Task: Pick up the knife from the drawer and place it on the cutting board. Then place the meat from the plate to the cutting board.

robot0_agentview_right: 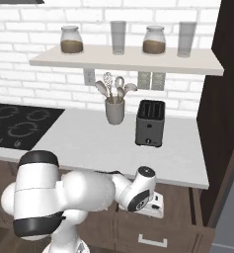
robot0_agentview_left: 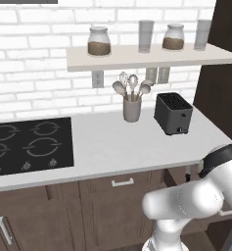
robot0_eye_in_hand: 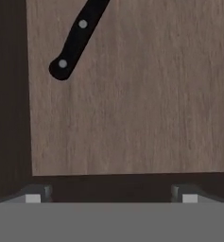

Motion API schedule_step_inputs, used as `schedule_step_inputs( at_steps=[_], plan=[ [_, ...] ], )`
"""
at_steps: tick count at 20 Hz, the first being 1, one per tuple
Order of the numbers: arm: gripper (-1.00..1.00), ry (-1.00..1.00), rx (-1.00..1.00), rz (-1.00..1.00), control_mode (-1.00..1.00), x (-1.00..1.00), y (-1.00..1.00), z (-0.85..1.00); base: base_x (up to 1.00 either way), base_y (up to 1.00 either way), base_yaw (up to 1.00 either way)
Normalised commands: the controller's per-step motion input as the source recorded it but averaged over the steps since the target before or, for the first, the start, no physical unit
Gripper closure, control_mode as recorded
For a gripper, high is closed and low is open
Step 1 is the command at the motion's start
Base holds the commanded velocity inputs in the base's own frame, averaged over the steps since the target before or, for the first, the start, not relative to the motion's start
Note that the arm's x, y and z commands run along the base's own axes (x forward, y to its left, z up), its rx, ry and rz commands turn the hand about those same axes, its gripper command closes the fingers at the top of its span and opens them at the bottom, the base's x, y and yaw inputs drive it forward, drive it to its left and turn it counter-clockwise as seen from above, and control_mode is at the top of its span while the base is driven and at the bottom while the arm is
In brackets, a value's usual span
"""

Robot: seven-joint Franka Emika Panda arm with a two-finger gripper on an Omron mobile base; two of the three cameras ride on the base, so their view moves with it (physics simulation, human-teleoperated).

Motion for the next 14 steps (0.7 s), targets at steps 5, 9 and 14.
schedule_step_inputs(
  at_steps=[5, 9, 14],
  plan=[
    [-1.00, 0.08, 0.00, 0.00, -1.00, -0.29, 0.00, -0.16, 0.00, 0.00, 0.00],
    [-1.00, 0.13, 0.00, 0.02, -1.00, -0.66, 0.00, 0.00, 0.00, 0.00, 0.00],
    [-1.00, 0.08, 0.00, 0.05, -1.00, -0.90, 0.00, 0.00, 0.00, 0.00, 0.00]
  ],
)
